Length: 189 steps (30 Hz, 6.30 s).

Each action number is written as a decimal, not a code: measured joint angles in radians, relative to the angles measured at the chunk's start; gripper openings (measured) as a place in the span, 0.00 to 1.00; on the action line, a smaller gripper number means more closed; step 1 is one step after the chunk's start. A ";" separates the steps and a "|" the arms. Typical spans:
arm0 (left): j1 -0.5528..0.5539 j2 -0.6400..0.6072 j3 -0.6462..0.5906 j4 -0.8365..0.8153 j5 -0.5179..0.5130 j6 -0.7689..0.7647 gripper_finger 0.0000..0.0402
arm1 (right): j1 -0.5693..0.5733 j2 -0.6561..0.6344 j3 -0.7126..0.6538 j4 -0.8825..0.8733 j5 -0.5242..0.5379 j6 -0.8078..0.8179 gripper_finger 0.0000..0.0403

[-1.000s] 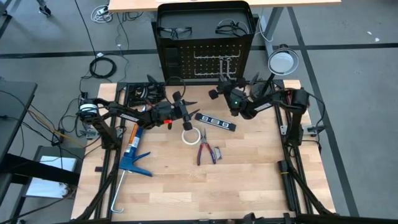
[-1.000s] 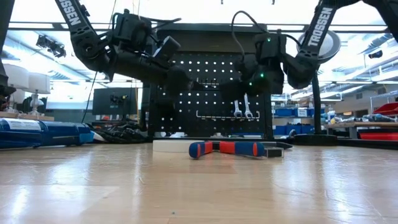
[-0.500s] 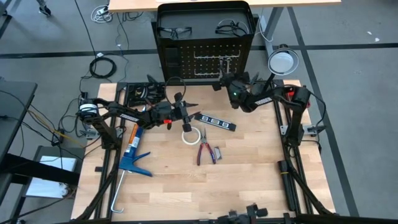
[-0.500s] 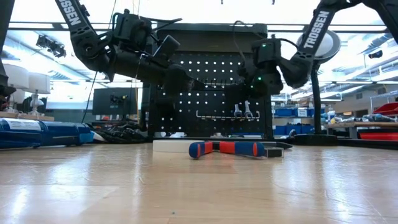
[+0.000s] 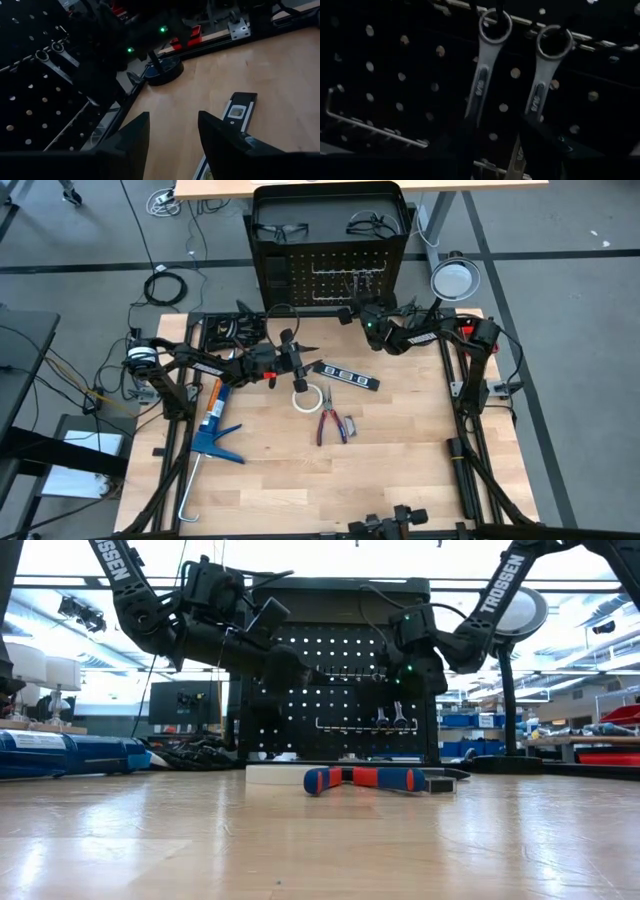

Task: Hang tools onto peg board
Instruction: Unhang the right silver wrench from the black peg board

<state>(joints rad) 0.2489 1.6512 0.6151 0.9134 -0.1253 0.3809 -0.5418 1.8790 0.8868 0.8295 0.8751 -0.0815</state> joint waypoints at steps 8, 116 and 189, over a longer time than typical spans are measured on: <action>0.000 0.000 0.000 -0.015 0.000 0.000 0.43 | 0.021 -0.065 -0.074 0.008 0.017 0.029 0.38; 0.000 0.000 0.000 0.002 0.022 -0.008 0.43 | -0.122 -0.032 0.021 -0.030 -0.127 0.051 0.11; 0.000 0.000 0.000 -0.013 0.022 0.003 0.43 | -0.124 -0.067 0.095 -0.153 -0.136 -0.003 0.41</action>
<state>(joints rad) 0.2485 1.6512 0.6155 0.9001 -0.1032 0.3843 -0.6663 1.8118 0.9817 0.6767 0.7390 -0.0843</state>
